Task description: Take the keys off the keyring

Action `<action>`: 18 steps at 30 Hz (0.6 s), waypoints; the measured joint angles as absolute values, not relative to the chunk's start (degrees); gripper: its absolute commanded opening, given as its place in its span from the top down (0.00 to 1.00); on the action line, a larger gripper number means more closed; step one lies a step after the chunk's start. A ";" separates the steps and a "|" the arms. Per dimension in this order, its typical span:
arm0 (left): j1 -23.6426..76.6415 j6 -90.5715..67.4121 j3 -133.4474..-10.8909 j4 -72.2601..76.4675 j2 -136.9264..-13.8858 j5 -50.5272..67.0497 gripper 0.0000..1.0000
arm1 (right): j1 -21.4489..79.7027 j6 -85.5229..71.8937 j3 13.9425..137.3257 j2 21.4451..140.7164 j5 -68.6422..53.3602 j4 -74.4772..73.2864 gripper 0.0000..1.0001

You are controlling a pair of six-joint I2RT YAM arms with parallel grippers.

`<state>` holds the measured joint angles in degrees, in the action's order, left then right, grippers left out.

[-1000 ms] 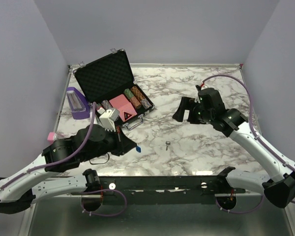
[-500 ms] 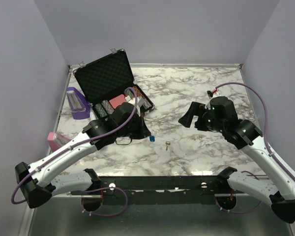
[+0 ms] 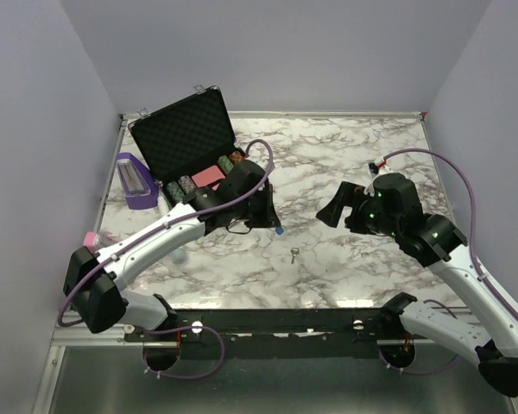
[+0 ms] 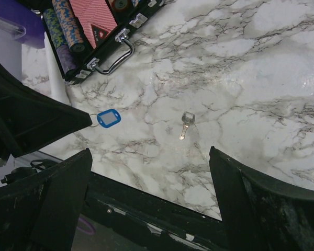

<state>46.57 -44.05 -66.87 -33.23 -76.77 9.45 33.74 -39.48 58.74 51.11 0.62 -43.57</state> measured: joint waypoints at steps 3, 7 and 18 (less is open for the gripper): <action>46.54 -43.88 -68.69 -32.88 -79.53 9.93 0.90 | 33.74 -39.55 58.74 51.05 0.64 -43.62 0.00; 46.50 -43.29 -70.89 -32.62 -82.78 10.35 0.48 | 33.74 -39.55 58.74 51.03 0.62 -43.86 0.00; 46.50 -42.74 -71.64 -32.47 -84.01 10.79 0.27 | 33.74 -39.53 58.74 51.00 0.51 -44.75 0.00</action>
